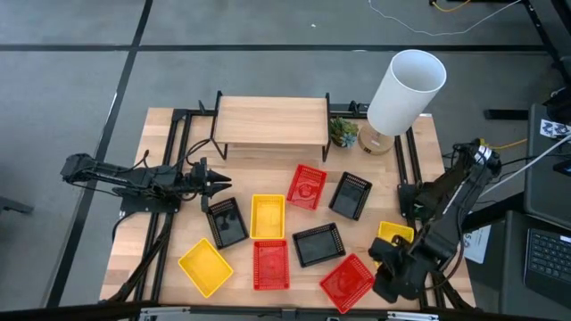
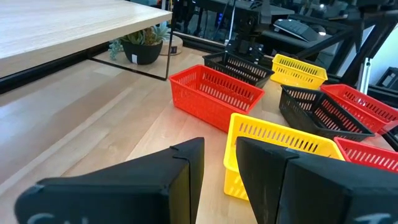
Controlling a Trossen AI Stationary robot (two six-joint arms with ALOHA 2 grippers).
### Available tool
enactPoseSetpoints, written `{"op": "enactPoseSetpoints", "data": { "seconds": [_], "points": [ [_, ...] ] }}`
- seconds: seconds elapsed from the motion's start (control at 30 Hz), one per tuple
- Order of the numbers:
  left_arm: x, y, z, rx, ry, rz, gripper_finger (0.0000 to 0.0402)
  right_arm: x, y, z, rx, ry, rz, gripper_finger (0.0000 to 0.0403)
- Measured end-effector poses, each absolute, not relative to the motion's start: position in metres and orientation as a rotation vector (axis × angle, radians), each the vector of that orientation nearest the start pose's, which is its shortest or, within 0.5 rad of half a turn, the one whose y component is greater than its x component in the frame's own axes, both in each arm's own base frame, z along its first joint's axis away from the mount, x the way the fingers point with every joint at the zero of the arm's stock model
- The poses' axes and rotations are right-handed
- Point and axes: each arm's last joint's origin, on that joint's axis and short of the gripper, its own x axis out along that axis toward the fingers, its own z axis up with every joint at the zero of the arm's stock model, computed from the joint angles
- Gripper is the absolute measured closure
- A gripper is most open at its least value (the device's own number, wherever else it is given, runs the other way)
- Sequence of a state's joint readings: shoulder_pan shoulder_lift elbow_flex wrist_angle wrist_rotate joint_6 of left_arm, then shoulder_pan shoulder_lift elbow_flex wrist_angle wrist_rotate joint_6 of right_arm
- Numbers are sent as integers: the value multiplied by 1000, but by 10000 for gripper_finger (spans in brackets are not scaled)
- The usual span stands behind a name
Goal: Stack baskets on shelf by color
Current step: Put the right yellow bin on the shelf
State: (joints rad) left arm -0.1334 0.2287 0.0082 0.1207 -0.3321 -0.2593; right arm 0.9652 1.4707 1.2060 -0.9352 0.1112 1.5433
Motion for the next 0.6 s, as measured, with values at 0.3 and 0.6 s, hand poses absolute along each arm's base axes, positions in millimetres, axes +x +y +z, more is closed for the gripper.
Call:
{"op": "enactPoseSetpoints", "data": {
  "seconds": [0.3, 0.6],
  "points": [
    [110, -5, 159, -235, 71, 210, 315, 170, 241, 242, 618, 1372, -281, 312],
    [110, -5, 159, -235, 71, 209, 315, 167, 249, 209, 507, 1612, -377, 312]
  ]
}}
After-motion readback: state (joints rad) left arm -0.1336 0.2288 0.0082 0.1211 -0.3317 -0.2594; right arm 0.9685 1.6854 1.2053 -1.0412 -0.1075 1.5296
